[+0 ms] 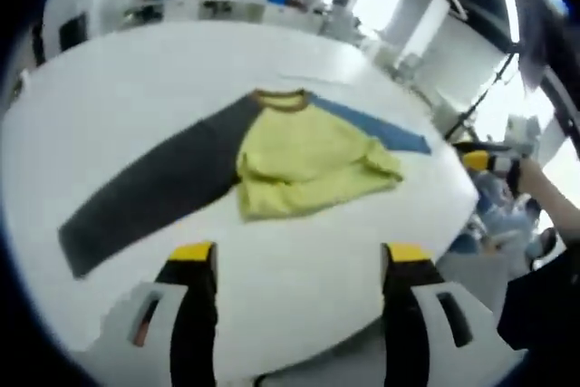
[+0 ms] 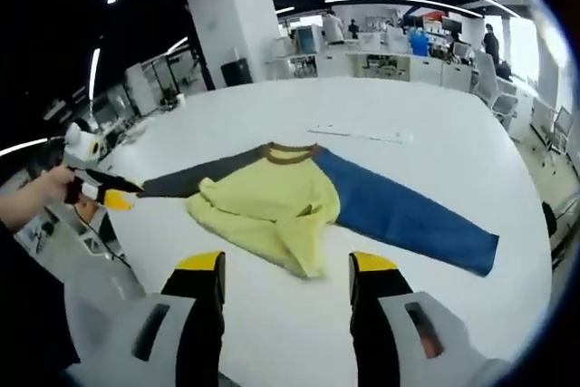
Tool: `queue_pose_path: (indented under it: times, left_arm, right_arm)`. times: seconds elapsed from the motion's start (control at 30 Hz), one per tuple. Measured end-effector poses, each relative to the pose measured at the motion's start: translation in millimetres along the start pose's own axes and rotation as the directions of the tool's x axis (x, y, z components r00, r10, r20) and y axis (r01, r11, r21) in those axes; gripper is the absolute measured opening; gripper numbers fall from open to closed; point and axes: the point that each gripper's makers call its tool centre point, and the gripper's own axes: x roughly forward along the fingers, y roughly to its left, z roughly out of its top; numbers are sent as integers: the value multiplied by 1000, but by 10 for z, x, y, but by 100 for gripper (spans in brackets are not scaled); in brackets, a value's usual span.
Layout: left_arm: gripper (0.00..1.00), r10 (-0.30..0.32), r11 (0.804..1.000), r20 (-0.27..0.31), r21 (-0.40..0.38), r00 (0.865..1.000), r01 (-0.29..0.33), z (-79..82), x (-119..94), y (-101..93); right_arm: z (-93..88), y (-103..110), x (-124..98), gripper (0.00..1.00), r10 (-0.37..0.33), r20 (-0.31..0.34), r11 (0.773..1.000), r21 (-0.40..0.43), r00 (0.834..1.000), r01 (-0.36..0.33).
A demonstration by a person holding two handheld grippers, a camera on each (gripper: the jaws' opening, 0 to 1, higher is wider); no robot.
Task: Fold the garment on the visible template until the final outline fits inside the template.
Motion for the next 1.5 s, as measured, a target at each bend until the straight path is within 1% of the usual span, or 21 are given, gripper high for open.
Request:
queue_pose_path:
  times: [0.07,0.1,0.13,0.17,0.23,0.27,0.33,0.43,0.5,0.6,0.77,0.83,0.9,0.93,0.97,1.07,1.13,1.3,1.37,1.47,1.5]
  left_arm:
    - [78,-26,1000,16,-10,1000,27,-20,-128,-92]
    - [82,-27,1000,11,-13,1000,27,-34,-173,-108]
    - [87,-32,999,8,-17,999,32,-33,-244,-133]
    - [91,-35,999,21,-10,999,35,-7,-298,-157]
    - [98,-10,1000,108,11,994,9,142,-405,-156]
    - [99,-9,1000,110,-1,994,9,135,-470,-188]
    - [99,-19,1000,128,-13,992,21,143,-555,-252]
    - [99,-49,999,126,-1,991,50,110,-654,-359]
    - [99,-33,999,127,14,991,32,94,-727,-349]
    - [99,-21,1000,150,23,988,18,105,-850,-340]
    - [99,-3,1000,179,12,984,1,103,-978,-299]
    - [99,5,1000,185,5,983,-6,101,-1001,-277]
    - [99,-25,999,179,-18,984,28,79,-1016,-317]
    - [99,-24,999,182,-24,983,28,81,-1018,-314]
    - [99,-19,999,184,-23,983,24,75,-1018,-311]
    - [99,4,1000,145,-14,989,-2,-8,-1004,-278]
    - [100,6,1000,142,-8,990,-5,-29,-1000,-272]
    - [100,11,999,137,-33,991,-6,-68,-992,-235]
    - [100,10,999,133,-43,991,-4,-79,-983,-215]
    - [100,16,999,121,-43,993,-11,-102,-973,-194]
    - [100,18,999,120,-42,993,-13,-104,-972,-190]
  right_arm:
    - [-38,5,-88,64,-11,1,1000,-2,1000,11]
    - [-37,6,-119,66,-13,15,1000,4,1000,13]
    - [-20,-3,-168,68,-25,58,999,27,998,24]
    - [-48,0,-208,70,-29,65,998,53,997,25]
    - [-164,12,-307,75,-26,39,996,85,999,23]
    - [-213,4,-365,78,-37,31,997,73,999,35]
    - [-258,-20,-477,85,-59,32,997,42,998,57]
    - [-274,-33,-632,89,-81,49,993,86,996,76]
    - [-273,-16,-706,93,-86,65,991,112,994,79]
    - [-301,43,-769,97,-83,53,993,83,995,78]
    - [-254,151,-831,100,-64,70,997,41,995,61]
    - [-231,159,-853,100,-73,84,997,26,994,71]
    - [-215,188,-875,100,-70,97,998,7,993,70]
    - [-214,199,-884,100,-68,100,998,6,993,68]
    - [-219,221,-893,99,-59,102,998,4,993,59]
    - [-252,270,-932,97,-54,94,998,-22,994,57]
    - [-205,286,-969,100,-58,122,995,-69,991,67]
    - [-267,297,-1007,100,-64,73,996,-51,995,68]
    - [-297,309,-1011,100,-52,63,998,-29,997,54]
    - [-322,299,-1025,100,-61,63,998,-20,996,63]
    - [-337,272,-1036,100,-81,62,997,2,995,81]
